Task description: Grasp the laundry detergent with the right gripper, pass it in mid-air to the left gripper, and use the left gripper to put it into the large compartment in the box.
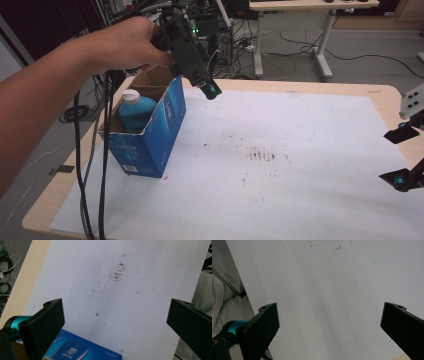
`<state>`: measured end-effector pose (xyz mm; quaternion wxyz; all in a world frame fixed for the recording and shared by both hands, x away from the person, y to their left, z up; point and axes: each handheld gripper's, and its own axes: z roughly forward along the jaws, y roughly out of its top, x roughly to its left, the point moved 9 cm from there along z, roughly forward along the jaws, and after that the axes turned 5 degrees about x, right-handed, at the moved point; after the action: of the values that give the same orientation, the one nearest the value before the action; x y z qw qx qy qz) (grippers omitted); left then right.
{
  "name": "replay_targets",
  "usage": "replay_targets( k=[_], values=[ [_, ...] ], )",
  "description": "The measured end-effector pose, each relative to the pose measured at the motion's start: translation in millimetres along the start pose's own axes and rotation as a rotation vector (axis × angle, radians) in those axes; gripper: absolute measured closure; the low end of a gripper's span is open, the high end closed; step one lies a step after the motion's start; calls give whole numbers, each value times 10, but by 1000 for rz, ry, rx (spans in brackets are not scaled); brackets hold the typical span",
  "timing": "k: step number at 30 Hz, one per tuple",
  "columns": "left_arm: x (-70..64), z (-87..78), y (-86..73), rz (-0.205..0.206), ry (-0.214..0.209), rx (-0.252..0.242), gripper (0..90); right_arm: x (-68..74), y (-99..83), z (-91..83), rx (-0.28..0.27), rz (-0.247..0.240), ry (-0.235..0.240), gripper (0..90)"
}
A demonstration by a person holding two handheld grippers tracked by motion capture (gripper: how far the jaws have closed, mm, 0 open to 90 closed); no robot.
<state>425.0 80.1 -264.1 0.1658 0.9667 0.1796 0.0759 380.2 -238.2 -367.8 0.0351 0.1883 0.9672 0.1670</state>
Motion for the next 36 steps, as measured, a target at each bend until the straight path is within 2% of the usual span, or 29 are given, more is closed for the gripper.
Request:
replay_targets(
  k=[3,7,10,12,16,18,26,36],
  values=[
    [-33,62,83,32,7,12,15,9,17,-3,-6,-2,-1,14],
    [-40,160,196,38,35,18,16,19,45,2,-11,-9,1,14],
    [-55,218,281,50,36,12,16,18,61,15,-13,-5,2,14],
    [-74,257,337,52,21,3,16,20,74,28,-15,-6,7,14],
    [-151,372,384,68,-35,28,16,3,105,55,-14,-5,7,13],
    [-164,439,407,75,-27,39,16,-4,123,65,-15,-4,8,13],
    [-253,713,510,97,-58,68,16,-9,164,108,-13,-6,19,14],
    [-330,934,609,124,-86,85,16,-48,182,137,-12,-8,26,14]
  ],
)
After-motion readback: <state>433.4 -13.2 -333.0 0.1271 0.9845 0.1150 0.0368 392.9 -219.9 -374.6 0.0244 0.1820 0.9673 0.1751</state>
